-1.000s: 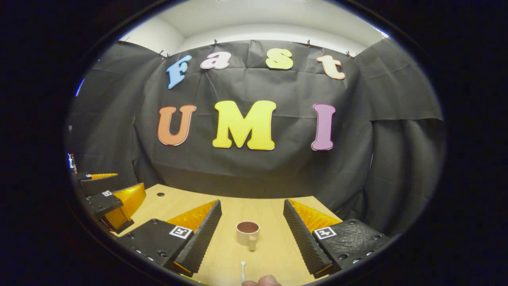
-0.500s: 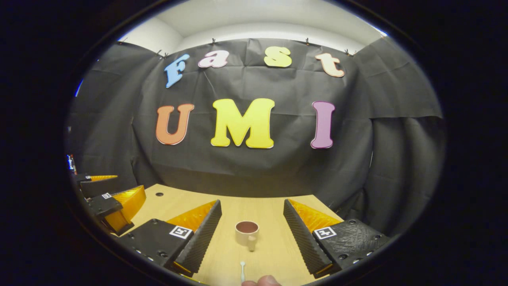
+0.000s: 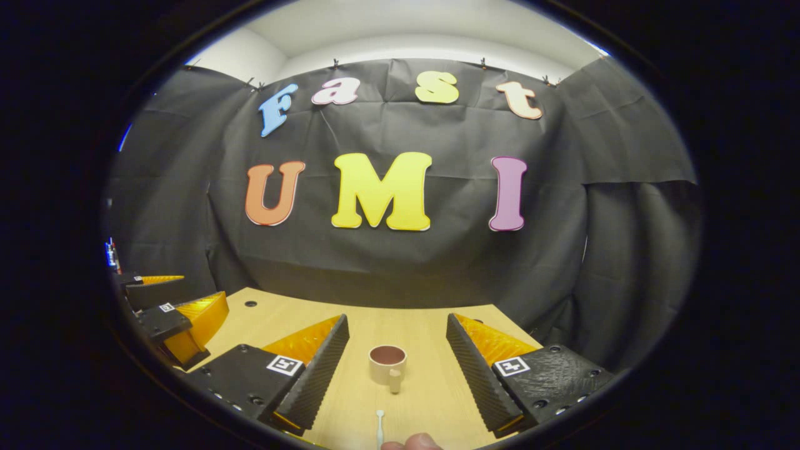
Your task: Put the toothbrush and toothpaste on the desktop into the cup, then pick up the cup and place it on the coaster on the desktop.
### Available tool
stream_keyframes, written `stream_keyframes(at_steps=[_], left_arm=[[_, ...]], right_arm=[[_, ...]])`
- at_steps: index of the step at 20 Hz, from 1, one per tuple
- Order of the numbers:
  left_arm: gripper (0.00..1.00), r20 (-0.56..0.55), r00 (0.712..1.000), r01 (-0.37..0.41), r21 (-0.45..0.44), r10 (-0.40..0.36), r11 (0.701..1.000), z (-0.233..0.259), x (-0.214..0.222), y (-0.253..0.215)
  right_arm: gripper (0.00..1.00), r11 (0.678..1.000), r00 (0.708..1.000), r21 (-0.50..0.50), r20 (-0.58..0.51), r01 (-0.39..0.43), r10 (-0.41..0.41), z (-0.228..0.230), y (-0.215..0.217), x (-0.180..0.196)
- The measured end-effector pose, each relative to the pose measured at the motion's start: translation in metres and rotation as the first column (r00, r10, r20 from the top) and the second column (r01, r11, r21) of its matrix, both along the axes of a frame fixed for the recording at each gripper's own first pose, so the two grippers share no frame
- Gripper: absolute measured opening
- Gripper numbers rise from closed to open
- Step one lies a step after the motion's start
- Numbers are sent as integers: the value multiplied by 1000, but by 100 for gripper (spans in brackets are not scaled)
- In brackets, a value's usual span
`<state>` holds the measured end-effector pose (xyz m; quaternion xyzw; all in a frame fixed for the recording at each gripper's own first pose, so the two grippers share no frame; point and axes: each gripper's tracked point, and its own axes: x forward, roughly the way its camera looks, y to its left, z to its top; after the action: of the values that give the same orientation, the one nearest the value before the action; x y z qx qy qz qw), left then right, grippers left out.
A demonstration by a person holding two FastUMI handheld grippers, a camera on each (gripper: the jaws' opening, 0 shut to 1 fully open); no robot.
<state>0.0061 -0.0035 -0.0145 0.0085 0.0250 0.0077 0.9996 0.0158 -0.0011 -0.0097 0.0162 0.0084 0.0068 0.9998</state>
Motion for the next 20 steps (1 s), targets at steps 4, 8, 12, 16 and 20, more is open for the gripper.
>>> stream_keyframes(at_steps=[4, 8, 12, 16, 20], left_arm=[[98, -23, 1000, 2, 2, -2, 1000, -8, -1, -2], [98, -76, 997, 9, 12, -8, 1000, -28, -4, -4], [99, -183, 983, 14, -2, -14, 1000, -66, -12, -8], [99, -311, 950, 28, -20, -33, 999, -114, -26, -12], [99, -455, 889, 35, -41, -50, 999, -168, -46, -14]], right_arm=[[95, 1000, 1000, 2, -21, -5, 5, -8, -2, 1], [95, 1000, 997, -21, -68, -22, 20, -29, -2, 1], [95, 997, 985, -44, -167, -58, 50, -71, 5, 2], [98, 994, 955, -53, -287, -92, 73, -121, 10, 0], [95, 989, 919, -75, -384, -131, 93, -165, 18, -4]])
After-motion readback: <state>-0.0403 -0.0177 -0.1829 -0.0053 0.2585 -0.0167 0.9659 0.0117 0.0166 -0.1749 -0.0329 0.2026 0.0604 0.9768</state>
